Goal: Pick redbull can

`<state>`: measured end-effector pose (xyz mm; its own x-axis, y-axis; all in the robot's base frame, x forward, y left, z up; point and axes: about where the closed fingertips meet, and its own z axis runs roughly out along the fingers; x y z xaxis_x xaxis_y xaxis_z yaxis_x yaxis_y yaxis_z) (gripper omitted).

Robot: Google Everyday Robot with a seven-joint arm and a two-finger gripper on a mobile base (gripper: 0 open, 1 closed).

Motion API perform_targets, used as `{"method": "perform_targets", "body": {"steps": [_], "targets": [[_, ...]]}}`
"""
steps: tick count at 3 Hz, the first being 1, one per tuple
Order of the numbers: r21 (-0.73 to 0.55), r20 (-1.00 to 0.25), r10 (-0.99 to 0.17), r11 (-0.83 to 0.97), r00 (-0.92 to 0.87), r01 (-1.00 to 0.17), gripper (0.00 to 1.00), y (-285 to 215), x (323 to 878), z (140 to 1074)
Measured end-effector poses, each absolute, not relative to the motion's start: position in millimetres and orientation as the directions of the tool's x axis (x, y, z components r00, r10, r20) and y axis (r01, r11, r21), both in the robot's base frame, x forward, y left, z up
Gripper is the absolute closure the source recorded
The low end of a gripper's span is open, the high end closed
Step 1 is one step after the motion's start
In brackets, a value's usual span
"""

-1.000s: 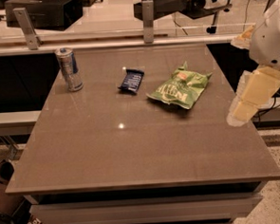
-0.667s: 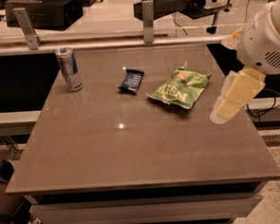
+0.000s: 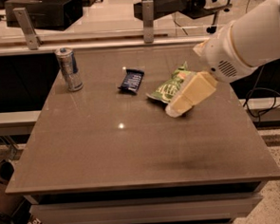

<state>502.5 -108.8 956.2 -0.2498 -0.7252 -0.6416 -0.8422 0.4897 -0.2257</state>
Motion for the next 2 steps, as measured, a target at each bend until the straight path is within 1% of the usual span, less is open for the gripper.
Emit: {"method": "perform_targets", "body": {"steps": [1,2], "targets": [[-0.160,-0.727,-0.619,0.574,-0.298,-0.803,0.00,-77.6,520.7,949.4],[-0.125,-0.803,-0.522,0.619,-0.287,-0.776,0.00,-22.6,547.0,963.5]]}}
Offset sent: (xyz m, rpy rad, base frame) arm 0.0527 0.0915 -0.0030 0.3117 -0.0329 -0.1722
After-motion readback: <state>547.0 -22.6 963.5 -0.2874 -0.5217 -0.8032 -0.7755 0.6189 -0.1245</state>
